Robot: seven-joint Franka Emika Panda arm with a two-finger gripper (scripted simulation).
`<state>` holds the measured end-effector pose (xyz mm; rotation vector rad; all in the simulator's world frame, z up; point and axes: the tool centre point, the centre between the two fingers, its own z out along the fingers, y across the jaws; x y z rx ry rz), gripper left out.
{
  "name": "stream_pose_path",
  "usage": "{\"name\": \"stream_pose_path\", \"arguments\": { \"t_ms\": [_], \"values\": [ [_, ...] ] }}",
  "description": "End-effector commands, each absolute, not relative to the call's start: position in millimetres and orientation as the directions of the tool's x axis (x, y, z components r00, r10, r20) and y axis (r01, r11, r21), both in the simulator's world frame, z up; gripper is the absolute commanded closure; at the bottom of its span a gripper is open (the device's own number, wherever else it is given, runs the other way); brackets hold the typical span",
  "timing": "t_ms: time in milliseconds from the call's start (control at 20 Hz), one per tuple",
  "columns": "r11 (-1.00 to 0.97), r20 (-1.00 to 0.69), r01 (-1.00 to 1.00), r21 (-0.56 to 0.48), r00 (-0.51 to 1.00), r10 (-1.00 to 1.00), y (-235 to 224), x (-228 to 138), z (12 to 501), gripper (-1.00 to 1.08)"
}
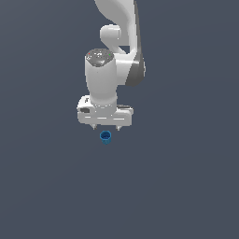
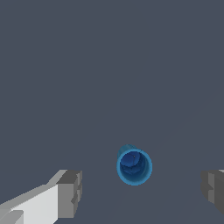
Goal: Pick up the object and move it to a goal position.
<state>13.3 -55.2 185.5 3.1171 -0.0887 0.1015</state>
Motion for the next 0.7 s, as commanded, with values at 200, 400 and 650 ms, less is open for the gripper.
{"name": "stream_pose_path", "arguments": {
  "t_ms": [200, 400, 650],
  "values": [
    [-1.000, 0.052, 0.017, 0.022, 0.998, 0.018, -59, 8, 168, -0.92],
    [-0.996, 0.039, 0.090, 0.022, 0.995, 0.091, -63, 2, 151, -0.92],
    [-0.980, 0.021, 0.199, 0.017, 0.980, 0.200, -68, -8, 126, -0.92]
  ]
}}
